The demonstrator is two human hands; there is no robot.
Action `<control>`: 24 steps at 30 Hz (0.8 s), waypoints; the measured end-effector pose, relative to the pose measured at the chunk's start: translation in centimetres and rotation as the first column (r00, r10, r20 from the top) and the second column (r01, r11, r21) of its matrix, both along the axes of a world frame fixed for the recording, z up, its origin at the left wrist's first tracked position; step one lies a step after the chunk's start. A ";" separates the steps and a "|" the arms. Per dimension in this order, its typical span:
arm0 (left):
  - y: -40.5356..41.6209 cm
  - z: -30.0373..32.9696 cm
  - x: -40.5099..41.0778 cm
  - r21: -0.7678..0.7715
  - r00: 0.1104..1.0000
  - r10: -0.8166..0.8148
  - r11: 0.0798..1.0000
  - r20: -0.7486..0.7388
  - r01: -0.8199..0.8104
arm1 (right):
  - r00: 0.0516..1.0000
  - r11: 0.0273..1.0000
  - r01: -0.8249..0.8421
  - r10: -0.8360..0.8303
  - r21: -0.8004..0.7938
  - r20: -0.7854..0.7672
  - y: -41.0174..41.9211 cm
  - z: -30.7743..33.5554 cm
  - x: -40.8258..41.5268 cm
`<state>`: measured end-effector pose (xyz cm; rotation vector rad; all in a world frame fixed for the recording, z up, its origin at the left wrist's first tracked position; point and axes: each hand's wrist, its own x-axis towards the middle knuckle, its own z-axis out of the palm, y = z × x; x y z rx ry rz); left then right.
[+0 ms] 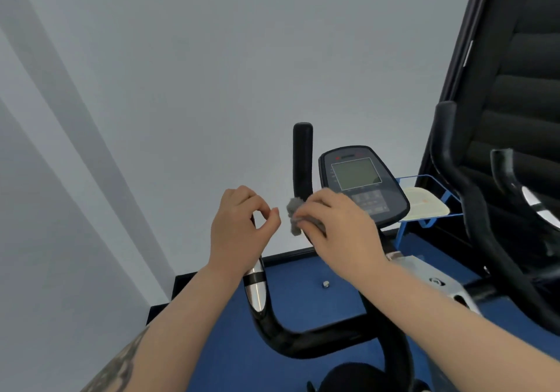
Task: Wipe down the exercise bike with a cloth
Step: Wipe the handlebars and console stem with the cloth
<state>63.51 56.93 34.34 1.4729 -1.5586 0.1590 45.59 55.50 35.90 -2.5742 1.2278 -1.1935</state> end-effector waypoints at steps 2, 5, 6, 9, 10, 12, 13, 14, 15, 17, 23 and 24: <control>-0.1 -0.1 0.1 -0.001 1.000 0.002 1.000 -0.009 -0.002 | 0.998 0.999 -0.051 0.051 0.005 -0.036 1.1 -0.7 -1.3; -0.2 -0.2 0.1 -0.001 1.000 0.002 1.000 -0.025 -0.002 | 0.999 0.997 -0.048 0.047 0.057 0.018 -1.2 0.8 -0.8; -0.2 -0.2 0.1 0.002 1.000 0.001 1.000 -0.026 -0.001 | 0.999 0.998 -0.022 0.019 0.063 0.046 -1.8 1.1 -0.2; 0.0 -0.3 0.1 0.006 0.999 -0.002 1.000 -0.044 0.002 | 0.990 0.995 0.033 -0.045 0.089 0.132 -1.2 0.4 1.0; 0.0 -0.3 0.1 0.009 0.999 -0.004 1.000 -0.052 0.005 | 0.989 0.997 0.033 -0.043 0.073 0.141 -0.5 -0.2 0.8; 0.0 -0.3 0.0 0.015 0.998 -0.003 1.000 -0.063 0.003 | 0.997 0.998 -0.015 0.010 0.057 0.080 0.6 -0.9 -0.4; 0.1 -0.2 0.0 0.012 0.998 0.001 1.000 -0.063 0.000 | 0.998 0.996 -0.032 0.028 0.083 0.047 0.3 -0.5 -0.8; 0.1 -0.2 0.0 0.010 0.998 0.005 1.000 -0.059 -0.004 | 0.999 0.992 -0.035 0.032 0.123 0.025 -0.5 0.2 -0.7; 0.1 -0.1 0.0 0.013 0.999 0.009 1.000 -0.054 -0.008 | 1.000 0.988 -0.024 0.022 0.150 0.014 -1.4 0.9 -0.3; 0.2 0.0 -0.1 0.024 0.999 0.018 1.000 -0.044 -0.017 | 1.000 0.988 0.027 -0.029 0.152 0.007 -2.1 1.6 0.9; 0.6 0.0 -0.2 0.068 0.995 0.038 0.997 0.090 -0.044 | 0.998 0.994 -0.051 0.053 0.101 -0.019 1.0 -0.3 -1.0; 0.8 -0.2 -0.2 0.075 0.996 0.026 0.997 0.088 -0.033 | 0.997 0.983 -0.067 0.060 0.170 0.046 0.5 -0.1 -1.4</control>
